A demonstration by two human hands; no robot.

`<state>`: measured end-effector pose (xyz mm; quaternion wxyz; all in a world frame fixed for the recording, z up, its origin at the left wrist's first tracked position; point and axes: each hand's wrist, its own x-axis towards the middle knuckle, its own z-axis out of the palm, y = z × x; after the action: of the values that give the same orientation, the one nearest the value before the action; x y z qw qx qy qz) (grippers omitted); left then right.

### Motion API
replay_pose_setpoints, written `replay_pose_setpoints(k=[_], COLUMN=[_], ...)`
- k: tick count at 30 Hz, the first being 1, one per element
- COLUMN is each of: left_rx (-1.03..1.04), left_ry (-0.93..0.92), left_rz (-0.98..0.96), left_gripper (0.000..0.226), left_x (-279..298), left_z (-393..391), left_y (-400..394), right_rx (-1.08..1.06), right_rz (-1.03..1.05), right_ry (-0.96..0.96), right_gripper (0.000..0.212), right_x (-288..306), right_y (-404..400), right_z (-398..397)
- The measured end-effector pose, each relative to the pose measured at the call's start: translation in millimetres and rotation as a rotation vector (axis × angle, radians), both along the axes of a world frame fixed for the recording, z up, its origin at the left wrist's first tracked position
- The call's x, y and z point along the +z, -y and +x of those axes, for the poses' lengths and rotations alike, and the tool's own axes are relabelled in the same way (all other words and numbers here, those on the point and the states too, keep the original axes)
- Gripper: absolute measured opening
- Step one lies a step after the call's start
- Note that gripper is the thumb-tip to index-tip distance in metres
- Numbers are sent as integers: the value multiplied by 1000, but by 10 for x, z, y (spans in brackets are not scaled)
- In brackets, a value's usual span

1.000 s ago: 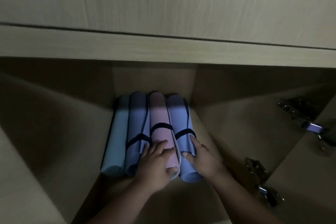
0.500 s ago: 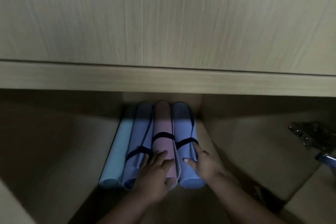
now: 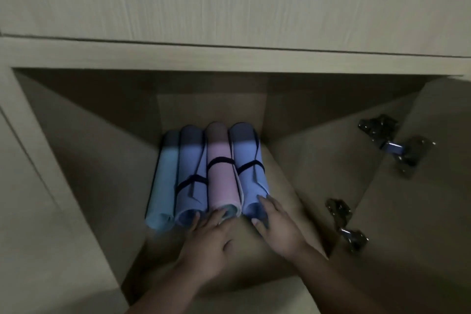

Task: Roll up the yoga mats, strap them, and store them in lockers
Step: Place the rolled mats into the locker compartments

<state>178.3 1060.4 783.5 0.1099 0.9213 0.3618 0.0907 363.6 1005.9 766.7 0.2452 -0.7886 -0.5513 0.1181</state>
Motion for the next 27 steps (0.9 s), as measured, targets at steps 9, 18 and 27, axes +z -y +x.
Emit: replay_pose_setpoints(k=[9,18,27], left_rx=[-85,58,127], left_ry=[37,215,129], left_rz=[-136,-193,-344], left_gripper=[55,75,48], left_x=[-243,-365,-798], left_z=[313,84,27], left_y=[790,1515,3490], right_rx=[40,63,162], right_rz=[59,120,-3], right_ry=[36,51,0], right_gripper=[64,52,51], right_x=[-54,-74,-340], right_y=[1012,1907,3662], right_z=[-156,-234,-286])
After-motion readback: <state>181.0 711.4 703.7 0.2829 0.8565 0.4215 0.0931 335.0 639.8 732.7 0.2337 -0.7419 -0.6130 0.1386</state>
